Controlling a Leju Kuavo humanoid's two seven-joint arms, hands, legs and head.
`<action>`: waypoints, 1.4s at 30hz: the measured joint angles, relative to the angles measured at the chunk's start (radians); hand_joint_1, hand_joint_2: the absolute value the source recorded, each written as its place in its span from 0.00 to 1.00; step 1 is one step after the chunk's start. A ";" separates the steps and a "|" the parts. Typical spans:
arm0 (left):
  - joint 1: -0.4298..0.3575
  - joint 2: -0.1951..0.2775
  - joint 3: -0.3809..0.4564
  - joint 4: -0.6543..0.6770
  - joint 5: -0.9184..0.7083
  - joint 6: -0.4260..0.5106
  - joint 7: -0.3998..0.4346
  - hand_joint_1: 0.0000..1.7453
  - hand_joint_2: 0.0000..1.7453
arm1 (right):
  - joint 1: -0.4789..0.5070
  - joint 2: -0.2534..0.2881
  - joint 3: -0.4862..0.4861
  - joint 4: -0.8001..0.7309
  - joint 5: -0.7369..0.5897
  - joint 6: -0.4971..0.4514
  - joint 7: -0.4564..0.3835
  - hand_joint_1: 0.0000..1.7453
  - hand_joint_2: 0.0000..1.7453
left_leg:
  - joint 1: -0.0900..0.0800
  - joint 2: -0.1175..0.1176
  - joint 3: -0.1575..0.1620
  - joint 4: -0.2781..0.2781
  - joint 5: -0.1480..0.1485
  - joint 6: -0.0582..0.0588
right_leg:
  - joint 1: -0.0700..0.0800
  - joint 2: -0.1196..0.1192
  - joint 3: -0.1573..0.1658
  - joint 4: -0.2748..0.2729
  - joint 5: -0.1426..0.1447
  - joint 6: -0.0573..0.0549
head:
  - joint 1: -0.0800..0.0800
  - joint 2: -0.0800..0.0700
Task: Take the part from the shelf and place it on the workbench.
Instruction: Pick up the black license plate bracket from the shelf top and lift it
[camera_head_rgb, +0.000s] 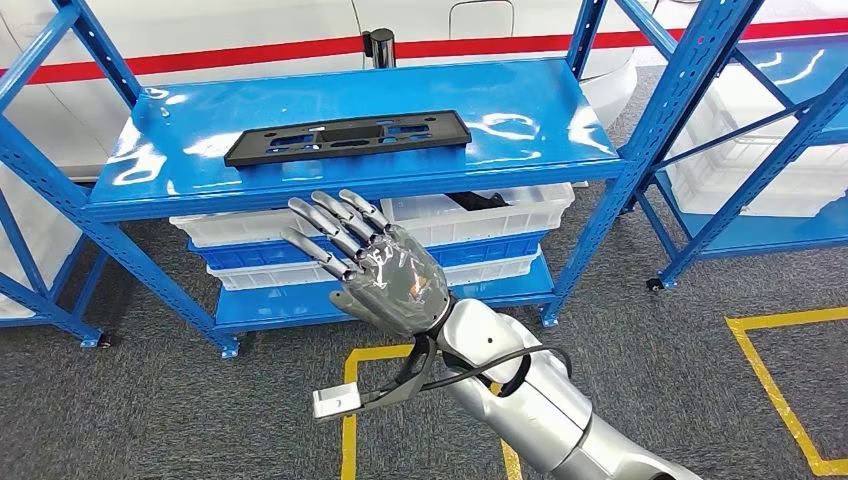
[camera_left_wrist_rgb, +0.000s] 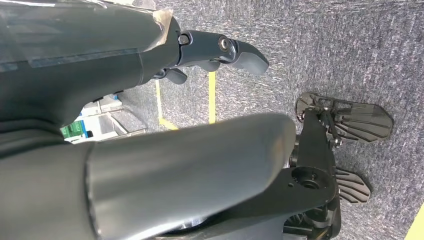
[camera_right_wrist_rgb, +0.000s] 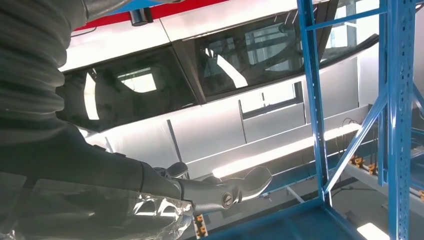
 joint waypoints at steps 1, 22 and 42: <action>0.000 0.000 0.000 0.000 -0.001 0.001 0.000 0.00 0.00 | -0.001 0.000 0.002 0.003 0.006 0.000 0.001 0.00 1.00 | 0.000 0.000 0.000 0.000 0.000 0.000 | 0.000 0.000 0.000 0.000 0.000 0.000 | 0.000 0.000; -0.002 -0.001 -0.025 0.000 -0.048 0.024 0.000 0.00 0.00 | -0.070 -0.038 0.145 0.154 0.202 -0.004 0.106 0.00 1.00 | 0.000 0.000 0.000 0.000 0.000 0.000 | 0.000 0.000 0.000 0.000 0.000 0.000 | 0.000 0.000; -0.005 0.000 -0.026 0.000 -0.057 0.040 0.000 0.00 0.00 | -0.099 -0.038 0.143 0.214 0.159 -0.024 0.101 0.00 1.00 | -0.001 0.000 -0.012 0.016 -0.004 0.009 | -0.008 0.000 -0.001 -0.002 0.005 0.008 | 0.000 0.000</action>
